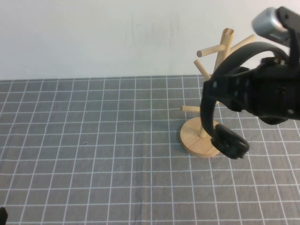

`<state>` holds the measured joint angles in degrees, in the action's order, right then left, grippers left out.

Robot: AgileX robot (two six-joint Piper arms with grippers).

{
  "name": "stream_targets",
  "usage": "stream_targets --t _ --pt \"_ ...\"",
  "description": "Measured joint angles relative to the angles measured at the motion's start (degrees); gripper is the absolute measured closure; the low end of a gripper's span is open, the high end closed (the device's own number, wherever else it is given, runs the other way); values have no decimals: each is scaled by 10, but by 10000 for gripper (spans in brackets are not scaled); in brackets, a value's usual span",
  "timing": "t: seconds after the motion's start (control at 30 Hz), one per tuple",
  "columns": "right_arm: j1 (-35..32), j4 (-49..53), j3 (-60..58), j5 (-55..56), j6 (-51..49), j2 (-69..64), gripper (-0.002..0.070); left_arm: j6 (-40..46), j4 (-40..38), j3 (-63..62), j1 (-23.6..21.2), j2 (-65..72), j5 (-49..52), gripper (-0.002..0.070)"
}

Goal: Take out the headphones from the headphone stand
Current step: Place the headphones on the table

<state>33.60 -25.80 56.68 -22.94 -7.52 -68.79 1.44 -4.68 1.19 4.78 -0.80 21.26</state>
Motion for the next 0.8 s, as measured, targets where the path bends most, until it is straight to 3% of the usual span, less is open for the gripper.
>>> stream_targets --t 0.47,0.8 --pt "0 100 0 -302 -93 91 610 0 0 0 0 0 0 679" --pt "0 124 -31 -322 -114 80 610 0 0 0 0 0 0 680"
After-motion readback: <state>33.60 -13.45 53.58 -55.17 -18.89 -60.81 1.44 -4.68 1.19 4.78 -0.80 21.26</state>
